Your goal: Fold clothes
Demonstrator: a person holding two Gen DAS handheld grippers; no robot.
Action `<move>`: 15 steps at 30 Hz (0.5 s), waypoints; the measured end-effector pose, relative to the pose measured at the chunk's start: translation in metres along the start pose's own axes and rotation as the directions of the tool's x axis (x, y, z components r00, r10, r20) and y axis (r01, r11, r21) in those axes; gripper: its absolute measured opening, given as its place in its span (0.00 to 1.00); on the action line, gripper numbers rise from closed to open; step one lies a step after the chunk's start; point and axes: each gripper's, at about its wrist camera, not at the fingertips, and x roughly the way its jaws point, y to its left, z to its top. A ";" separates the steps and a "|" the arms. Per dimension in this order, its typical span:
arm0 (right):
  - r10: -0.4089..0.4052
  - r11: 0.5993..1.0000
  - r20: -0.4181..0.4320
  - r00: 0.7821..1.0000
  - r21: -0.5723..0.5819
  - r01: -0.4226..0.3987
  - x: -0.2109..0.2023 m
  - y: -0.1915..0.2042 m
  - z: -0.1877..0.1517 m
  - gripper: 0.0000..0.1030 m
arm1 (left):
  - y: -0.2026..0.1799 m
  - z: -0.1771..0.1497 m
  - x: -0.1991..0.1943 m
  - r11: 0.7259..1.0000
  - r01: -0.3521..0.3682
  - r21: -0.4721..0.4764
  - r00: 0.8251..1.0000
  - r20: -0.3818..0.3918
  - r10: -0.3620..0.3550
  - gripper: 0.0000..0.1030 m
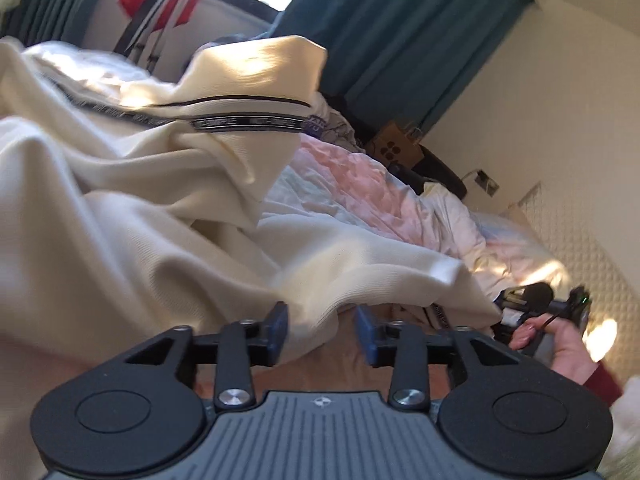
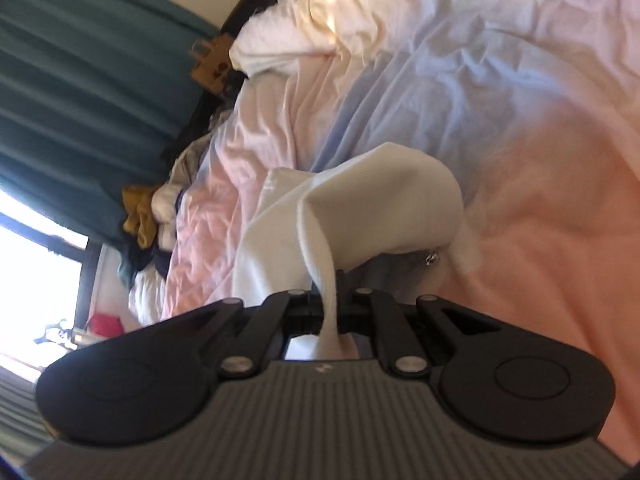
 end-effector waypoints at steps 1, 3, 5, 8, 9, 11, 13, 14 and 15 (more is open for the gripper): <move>-0.006 1.000 0.013 1.000 -0.007 0.006 0.000 0.002 -0.003 0.06 | 0.006 0.001 -0.009 0.998 0.000 -0.062 1.000 0.004 0.000 0.54; -0.015 1.000 0.035 0.999 -0.019 0.016 0.000 0.004 -0.005 0.06 | 0.025 0.003 -0.027 0.975 0.024 -0.221 1.000 0.002 -0.024 0.56; -0.009 1.000 0.032 0.999 -0.024 0.010 0.003 0.004 -0.002 0.06 | 0.052 0.007 -0.043 0.920 0.033 -0.391 0.999 0.007 -0.033 0.66; 0.005 1.000 0.030 1.000 -0.022 -0.004 -0.003 0.000 0.008 0.06 | 0.098 0.008 -0.066 0.796 0.020 -0.605 0.997 0.071 0.029 0.71; 0.011 0.999 0.038 0.999 -0.033 -0.009 -0.002 0.002 0.010 0.06 | 0.114 0.008 -0.075 0.741 0.008 -0.671 0.993 0.094 0.075 0.71; 0.027 0.997 0.070 0.997 -0.073 -0.022 -0.002 0.008 0.011 0.06 | 0.142 0.001 -0.091 0.633 0.013 -0.774 0.973 0.155 0.170 0.73; 0.043 0.992 0.095 0.995 -0.126 -0.030 0.000 0.018 0.012 0.06 | 0.168 -0.006 -0.100 0.531 0.042 -0.846 0.953 0.193 0.233 0.73; 0.050 0.989 0.101 0.994 -0.145 -0.035 0.001 0.021 0.012 0.06 | 0.177 -0.007 -0.101 0.503 0.039 -0.864 0.948 0.192 0.255 0.72; 0.057 0.987 0.101 0.993 -0.154 -0.041 0.003 0.023 0.013 0.06 | 0.182 -0.006 -0.100 0.485 0.040 -0.874 0.944 0.192 0.268 0.71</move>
